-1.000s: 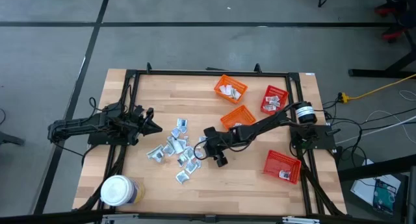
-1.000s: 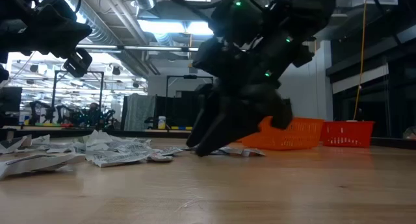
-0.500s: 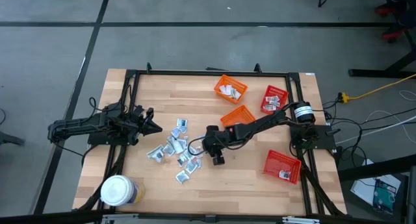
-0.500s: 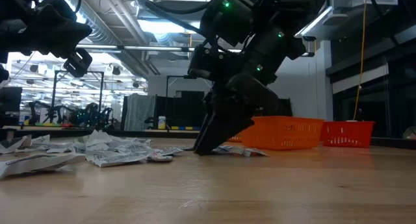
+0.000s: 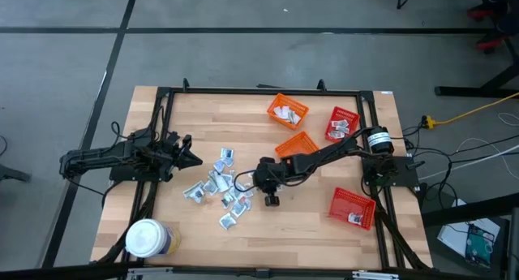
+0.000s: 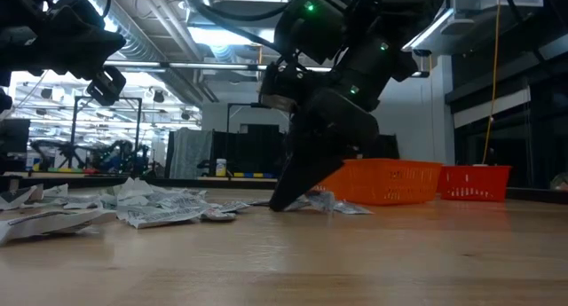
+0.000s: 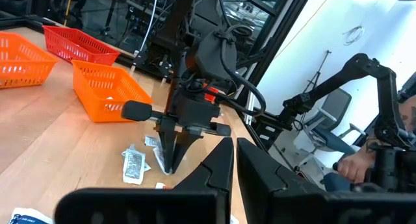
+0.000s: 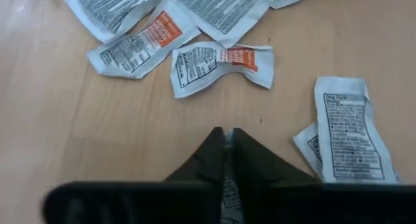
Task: Pick & Place First Aid Supplies
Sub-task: Put the orange ointment pack into the top red bin
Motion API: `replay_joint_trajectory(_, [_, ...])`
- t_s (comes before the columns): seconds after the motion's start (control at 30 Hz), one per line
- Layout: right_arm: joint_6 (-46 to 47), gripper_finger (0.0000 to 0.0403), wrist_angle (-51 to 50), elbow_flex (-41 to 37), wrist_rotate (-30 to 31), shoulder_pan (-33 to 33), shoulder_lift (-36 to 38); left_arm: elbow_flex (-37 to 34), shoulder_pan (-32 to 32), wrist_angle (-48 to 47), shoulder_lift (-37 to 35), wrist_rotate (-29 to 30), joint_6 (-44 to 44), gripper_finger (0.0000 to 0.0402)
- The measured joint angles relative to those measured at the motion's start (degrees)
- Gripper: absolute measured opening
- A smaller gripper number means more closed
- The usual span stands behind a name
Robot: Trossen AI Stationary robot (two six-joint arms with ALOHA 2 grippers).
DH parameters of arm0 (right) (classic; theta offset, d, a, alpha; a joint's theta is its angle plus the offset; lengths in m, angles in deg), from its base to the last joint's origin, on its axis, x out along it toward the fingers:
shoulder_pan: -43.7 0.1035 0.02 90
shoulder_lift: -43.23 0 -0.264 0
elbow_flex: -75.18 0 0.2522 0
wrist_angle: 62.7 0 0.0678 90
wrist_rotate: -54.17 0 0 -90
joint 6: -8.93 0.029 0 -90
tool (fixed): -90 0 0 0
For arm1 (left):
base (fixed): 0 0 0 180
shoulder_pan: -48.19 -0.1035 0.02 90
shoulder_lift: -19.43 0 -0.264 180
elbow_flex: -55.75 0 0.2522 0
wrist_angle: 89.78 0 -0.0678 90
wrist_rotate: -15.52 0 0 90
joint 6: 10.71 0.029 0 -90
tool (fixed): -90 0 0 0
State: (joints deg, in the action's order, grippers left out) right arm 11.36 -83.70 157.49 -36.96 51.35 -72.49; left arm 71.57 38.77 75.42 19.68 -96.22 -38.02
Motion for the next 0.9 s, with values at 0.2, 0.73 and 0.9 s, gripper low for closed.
replay_joint_trajectory(0.2, [8.0,0.0009,-1.2,3.3,-4.0,-0.1,-0.4,0.0,0.0,0.0,0.0,0.0,0.0,0.0015])
replay_joint_trajectory(0.73, [21.6,0.0002,-1.6,23.7,-21.2,-5.3,-0.3,0.0,0.0,0.0,0.0,0.0,0.0,0.0016])
replay_joint_trajectory(0.9, [25.0,0.0002,0.4,28.9,-21.5,-7.0,-0.3,0.0,0.0,0.0,0.0,0.0,0.0,0.0016])
